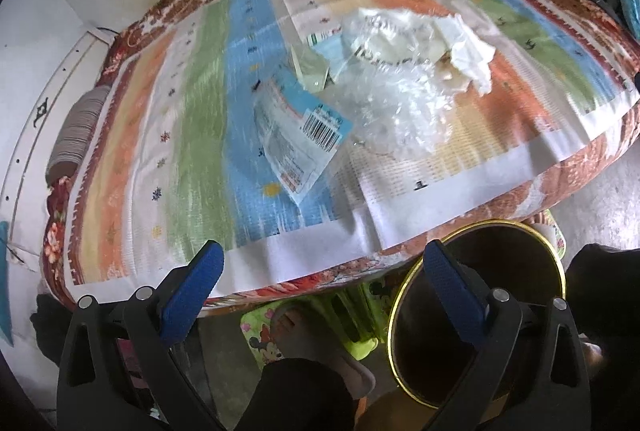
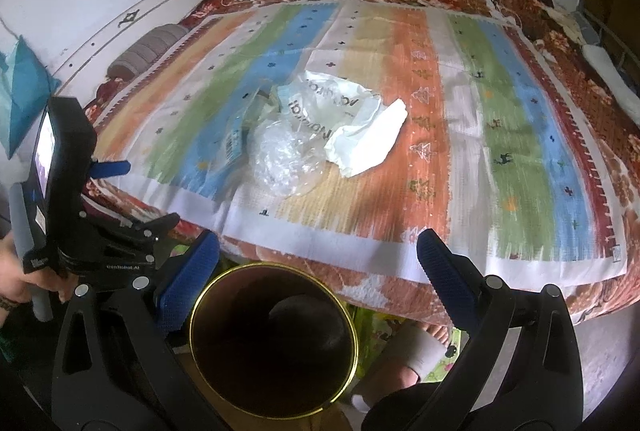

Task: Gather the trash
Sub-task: 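Move both open tools forward to the trash pile on the blanket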

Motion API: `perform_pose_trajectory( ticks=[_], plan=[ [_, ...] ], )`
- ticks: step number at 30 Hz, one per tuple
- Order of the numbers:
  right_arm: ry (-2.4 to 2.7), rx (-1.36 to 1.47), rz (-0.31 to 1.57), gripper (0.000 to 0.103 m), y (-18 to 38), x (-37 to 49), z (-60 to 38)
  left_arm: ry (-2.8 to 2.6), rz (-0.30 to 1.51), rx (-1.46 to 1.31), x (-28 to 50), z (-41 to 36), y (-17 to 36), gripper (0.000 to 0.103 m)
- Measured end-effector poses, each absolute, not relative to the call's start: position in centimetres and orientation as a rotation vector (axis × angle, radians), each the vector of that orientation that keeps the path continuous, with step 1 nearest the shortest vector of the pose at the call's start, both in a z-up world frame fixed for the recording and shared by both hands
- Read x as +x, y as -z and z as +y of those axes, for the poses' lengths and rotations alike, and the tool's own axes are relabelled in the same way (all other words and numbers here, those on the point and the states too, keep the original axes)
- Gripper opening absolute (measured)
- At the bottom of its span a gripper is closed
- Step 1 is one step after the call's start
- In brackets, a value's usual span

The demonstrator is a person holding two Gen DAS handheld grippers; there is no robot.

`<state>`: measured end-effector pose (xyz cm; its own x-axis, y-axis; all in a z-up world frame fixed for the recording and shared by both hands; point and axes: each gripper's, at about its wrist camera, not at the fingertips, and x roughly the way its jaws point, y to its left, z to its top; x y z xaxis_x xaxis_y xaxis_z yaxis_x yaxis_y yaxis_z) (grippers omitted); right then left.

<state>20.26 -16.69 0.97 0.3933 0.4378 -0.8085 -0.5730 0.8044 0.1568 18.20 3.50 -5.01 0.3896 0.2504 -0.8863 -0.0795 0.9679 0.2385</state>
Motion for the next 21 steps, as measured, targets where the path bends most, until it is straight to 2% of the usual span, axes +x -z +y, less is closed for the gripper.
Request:
perform_pose_trajectory(
  ticks=[11,14,21],
  plan=[
    [-0.622,-0.09,1.048,0.091,1.6,25.0,-15.5,-0.249,1.188,0.241,21.4,4.4,7.8,0.097],
    [-0.615,-0.072,1.063,0.089,2.1,26.2,-15.3,-0.26,1.197,0.288,22.1,4.2,8.9,0.091],
    [-0.583,-0.012,1.074,0.083,3.1,28.9,-15.6,-0.313,1.168,0.341,23.4,3.7,9.9,0.09]
  ],
)
